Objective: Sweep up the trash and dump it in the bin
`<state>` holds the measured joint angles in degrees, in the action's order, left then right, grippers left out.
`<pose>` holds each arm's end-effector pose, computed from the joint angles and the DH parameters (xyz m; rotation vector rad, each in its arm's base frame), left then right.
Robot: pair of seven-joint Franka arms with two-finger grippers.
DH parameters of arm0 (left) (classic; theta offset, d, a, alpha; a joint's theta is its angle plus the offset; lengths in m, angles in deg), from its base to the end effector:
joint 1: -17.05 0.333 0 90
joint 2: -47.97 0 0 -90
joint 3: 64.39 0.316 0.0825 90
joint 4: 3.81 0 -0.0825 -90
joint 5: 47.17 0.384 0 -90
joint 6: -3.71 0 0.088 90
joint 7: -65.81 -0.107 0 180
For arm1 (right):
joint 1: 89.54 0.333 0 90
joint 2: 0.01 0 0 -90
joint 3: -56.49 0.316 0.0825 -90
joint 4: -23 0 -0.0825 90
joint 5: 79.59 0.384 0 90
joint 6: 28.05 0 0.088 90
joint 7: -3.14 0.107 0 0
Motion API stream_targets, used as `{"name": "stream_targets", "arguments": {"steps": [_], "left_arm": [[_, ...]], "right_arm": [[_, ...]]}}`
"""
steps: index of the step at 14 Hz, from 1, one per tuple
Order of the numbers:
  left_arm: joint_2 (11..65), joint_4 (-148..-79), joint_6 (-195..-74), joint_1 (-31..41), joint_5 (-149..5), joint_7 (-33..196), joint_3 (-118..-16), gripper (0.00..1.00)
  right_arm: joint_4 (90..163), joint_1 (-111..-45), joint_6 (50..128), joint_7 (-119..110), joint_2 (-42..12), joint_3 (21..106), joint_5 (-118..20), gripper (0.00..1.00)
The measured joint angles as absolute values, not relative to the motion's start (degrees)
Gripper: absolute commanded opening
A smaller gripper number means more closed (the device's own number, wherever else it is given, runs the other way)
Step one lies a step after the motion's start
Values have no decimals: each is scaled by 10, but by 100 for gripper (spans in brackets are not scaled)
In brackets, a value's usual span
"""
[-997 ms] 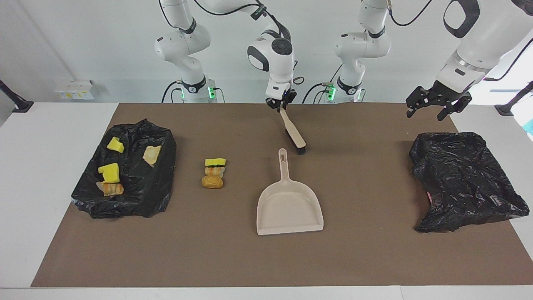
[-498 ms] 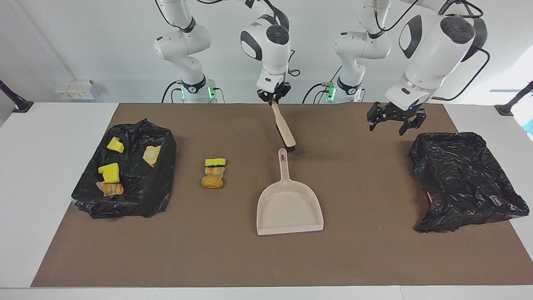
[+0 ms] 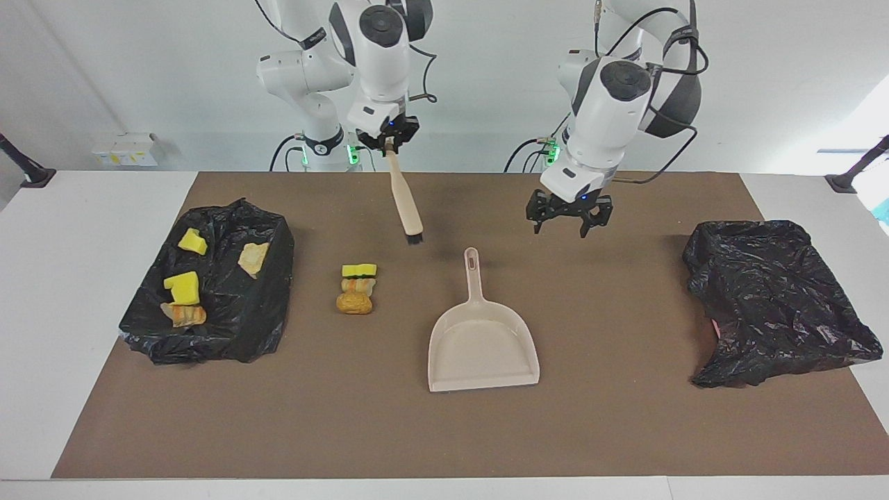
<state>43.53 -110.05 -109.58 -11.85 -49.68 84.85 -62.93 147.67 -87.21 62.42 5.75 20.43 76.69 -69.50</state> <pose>0.5203 -0.2737 0.4804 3.0813 -0.2011 0.0411 0.3799 0.1915 0.5081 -3.0824 -0.4452 0.4123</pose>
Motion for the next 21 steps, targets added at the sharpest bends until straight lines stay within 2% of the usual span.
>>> {"name": "stream_targets", "arguments": {"steps": [2, 4, 9, 13, 14, 18, 19, 21], "left_arm": [[404, -1100, -1136, -141, -497, 886, -629, 100], [377, -1096, -1163, -167, -497, 923, -629, 100], [309, -1043, -1181, -223, -496, 1015, -629, 100], [278, -1037, -1193, -247, -476, 1047, -628, 100], [273, -1037, -1197, -247, -475, 1051, -628, 90], [264, -1038, -1207, -247, -474, 1061, -625, 7], [263, -1040, -1214, -247, -474, 1065, -625, 0], [260, -1047, -1229, -247, -474, 1077, -624, 0]], "right_arm": [[1482, -955, 640, -1, 210, 760, -699, 0], [1491, -1000, 692, -20, 198, 758, -733, 0], [1540, -1001, 848, 55, 114, 767, -812, 0], [1563, -994, 904, 85, 77, 770, -815, 0], [1576, -994, 925, 92, 72, 770, -815, 0], [1598, -961, 946, 141, 62, 771, -813, 0], [1598, -947, 946, 156, 62, 771, -811, 0], [1598, -926, 946, 178, 63, 772, -807, 0]]}}
